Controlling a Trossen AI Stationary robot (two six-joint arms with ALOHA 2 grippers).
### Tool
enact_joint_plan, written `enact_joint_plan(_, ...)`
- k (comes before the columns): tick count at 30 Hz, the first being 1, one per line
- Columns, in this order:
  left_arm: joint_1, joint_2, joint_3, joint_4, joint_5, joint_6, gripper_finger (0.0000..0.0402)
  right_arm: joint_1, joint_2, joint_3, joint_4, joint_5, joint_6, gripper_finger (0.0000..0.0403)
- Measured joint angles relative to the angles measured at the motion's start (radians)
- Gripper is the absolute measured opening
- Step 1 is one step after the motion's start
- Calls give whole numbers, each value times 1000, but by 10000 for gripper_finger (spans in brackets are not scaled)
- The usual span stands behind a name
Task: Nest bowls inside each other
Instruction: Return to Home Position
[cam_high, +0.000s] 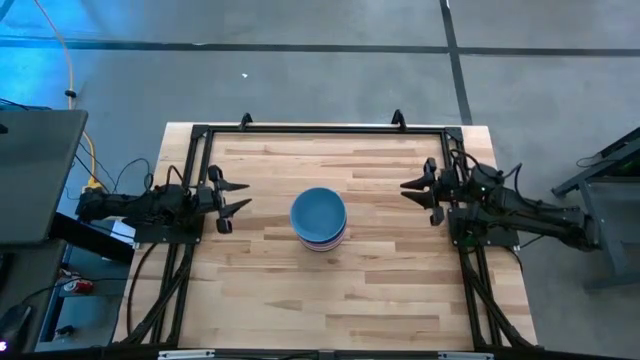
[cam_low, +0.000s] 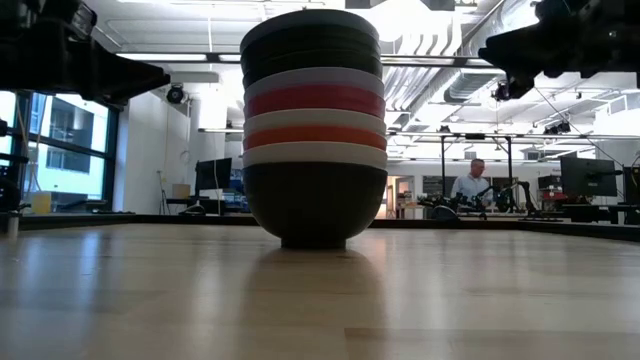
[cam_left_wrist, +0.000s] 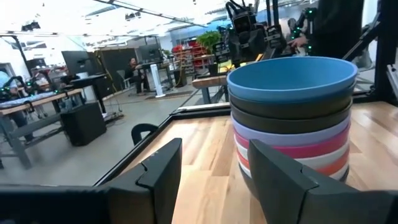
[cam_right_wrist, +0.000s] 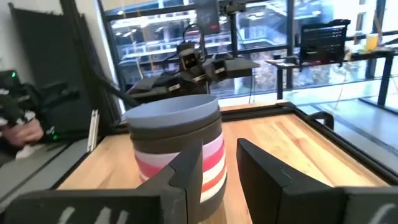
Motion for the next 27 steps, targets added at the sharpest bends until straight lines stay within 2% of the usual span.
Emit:
enact_joint_plan(9, 13, 0, 0, 0, 10, 0, 172, 218, 14, 0, 41, 280, -30, 91)
enact_joint_plan(13, 13, 0, 0, -1, 14, 0, 172, 278, 46, 0, 25, 397, -38, 91)
enact_joint_plan(16, 13, 0, 0, -2, 18, 0, 172, 306, 90, 0, 21, 425, -49, 91)
enact_joint_plan(19, 13, 0, 0, -2, 18, 0, 172, 326, 118, -1, 31, 429, -143, 91)
enact_joint_plan(21, 13, 0, 0, -2, 22, 0, 172, 338, 121, -1, 97, 425, -204, 91)
enact_joint_plan(24, 13, 0, 0, -2, 25, 0, 172, 351, 88, -1, 211, 398, -287, 91)
enact_joint_plan(27, 13, 0, 0, -3, 25, 1, 172, 354, 14, -1, 209, 404, -311, 91)
